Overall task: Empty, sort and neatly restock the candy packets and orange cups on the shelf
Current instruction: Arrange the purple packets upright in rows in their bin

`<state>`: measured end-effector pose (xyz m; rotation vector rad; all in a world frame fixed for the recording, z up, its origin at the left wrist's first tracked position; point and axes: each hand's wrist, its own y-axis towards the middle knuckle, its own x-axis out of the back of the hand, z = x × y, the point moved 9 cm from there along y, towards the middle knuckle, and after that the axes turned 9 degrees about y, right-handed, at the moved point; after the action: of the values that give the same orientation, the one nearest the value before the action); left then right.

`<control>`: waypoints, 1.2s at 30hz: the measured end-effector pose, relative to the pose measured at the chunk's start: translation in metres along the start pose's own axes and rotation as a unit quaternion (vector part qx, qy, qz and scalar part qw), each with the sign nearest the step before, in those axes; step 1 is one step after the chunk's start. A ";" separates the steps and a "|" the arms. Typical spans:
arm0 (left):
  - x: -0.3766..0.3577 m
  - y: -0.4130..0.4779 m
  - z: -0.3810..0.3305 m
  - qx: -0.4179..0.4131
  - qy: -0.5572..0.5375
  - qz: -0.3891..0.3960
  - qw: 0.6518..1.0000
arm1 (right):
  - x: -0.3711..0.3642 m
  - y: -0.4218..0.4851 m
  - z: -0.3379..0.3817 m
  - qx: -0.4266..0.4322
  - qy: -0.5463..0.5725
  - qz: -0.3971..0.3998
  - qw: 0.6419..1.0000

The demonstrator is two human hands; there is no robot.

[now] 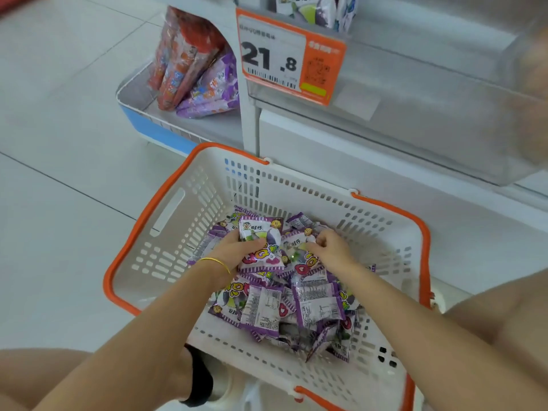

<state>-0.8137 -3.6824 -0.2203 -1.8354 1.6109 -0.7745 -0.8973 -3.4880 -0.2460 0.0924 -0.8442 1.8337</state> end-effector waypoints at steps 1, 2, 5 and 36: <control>-0.002 -0.004 -0.007 -0.008 0.010 -0.012 1.000 | 0.011 -0.008 0.001 -0.032 0.083 -0.013 0.996; -0.004 -0.008 -0.015 -0.020 0.023 -0.022 0.999 | 0.022 -0.016 0.004 -0.064 0.177 -0.017 0.982; -0.014 -0.031 -0.047 -0.055 0.057 -0.052 0.995 | 0.042 -0.053 0.035 -0.113 0.419 0.034 0.900; -0.056 -0.211 -0.220 -0.493 0.222 -0.122 0.832 | 0.075 -0.165 0.204 0.128 0.411 0.175 0.885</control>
<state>-0.8431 -3.6132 0.0807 -2.7633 2.3912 -0.5031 -0.8548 -3.5177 0.0225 -0.6741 -0.0083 2.0400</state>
